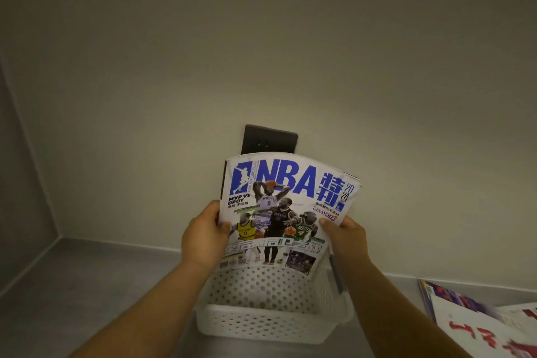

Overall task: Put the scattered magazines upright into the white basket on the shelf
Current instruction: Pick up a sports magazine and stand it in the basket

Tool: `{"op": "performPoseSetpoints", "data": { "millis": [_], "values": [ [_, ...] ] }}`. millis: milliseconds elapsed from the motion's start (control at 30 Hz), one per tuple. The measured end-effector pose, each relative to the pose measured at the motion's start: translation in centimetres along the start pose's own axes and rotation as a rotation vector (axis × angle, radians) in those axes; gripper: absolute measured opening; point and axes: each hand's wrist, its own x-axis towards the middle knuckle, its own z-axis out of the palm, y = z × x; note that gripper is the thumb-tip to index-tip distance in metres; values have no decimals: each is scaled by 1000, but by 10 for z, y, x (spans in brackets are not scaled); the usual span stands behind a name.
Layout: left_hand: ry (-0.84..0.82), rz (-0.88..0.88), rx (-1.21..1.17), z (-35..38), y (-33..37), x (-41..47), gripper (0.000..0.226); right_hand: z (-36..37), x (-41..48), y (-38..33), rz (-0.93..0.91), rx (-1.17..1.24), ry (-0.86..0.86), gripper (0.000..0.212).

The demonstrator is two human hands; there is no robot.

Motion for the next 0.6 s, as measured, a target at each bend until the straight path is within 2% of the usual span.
{"op": "performPoseSetpoints", "data": {
  "millis": [100,200,267,400,600],
  "values": [
    [40,-35,-48,3,0,12,25,6,6,-1,-35,5,45,15],
    [103,-94,-92,2,-2,22,22,10,8,-1,-101,-18,91,34],
    [88,-93,-71,4,-4,26,18,11,8,2,-142,-58,78,43],
    [74,-72,-10,5,-5,27,16,11,6,6,-197,-167,1,39],
    [-2,-109,135,-2,-10,19,30,3,-4,0,-219,-329,-5,52]
  ]
}}
